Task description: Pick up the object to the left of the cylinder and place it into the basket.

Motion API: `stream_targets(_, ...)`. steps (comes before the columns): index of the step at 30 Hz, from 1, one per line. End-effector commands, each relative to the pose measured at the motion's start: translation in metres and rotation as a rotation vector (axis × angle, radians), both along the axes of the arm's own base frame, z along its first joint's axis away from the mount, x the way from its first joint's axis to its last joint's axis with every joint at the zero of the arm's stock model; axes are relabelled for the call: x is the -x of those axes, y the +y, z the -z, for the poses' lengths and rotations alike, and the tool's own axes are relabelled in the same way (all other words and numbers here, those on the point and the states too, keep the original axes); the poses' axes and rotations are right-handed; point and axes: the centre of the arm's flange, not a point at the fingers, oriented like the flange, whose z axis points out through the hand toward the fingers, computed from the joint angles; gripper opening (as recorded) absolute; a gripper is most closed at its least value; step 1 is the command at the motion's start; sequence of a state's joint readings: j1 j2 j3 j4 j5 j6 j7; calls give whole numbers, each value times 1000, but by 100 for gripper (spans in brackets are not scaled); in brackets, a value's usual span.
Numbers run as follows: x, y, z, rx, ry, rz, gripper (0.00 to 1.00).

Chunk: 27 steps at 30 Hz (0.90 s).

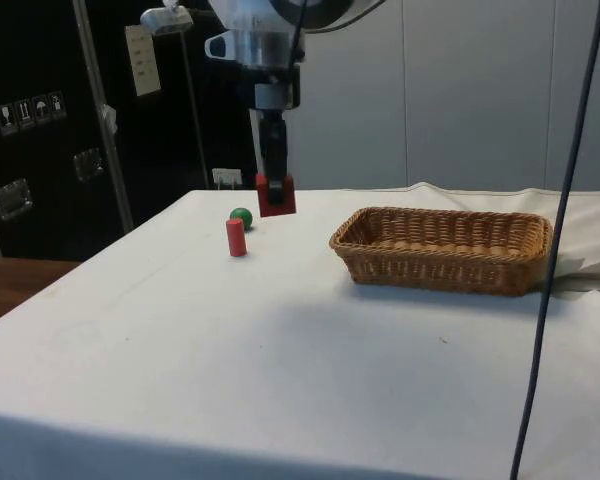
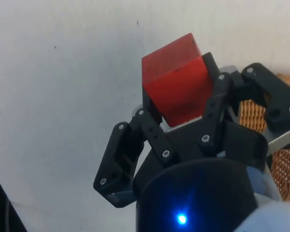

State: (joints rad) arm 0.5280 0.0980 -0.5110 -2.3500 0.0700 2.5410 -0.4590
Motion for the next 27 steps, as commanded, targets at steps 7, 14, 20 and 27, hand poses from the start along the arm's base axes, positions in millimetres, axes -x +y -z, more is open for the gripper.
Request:
stream_targets(7,22,-11,1,1,-4,-20,1)
stream_targets(14,40,-19,2,-7,3,-36,1)
stream_targets(20,53,-24,3,-13,8,-46,1)
stream_targets(27,70,-29,5,-32,22,-59,1)
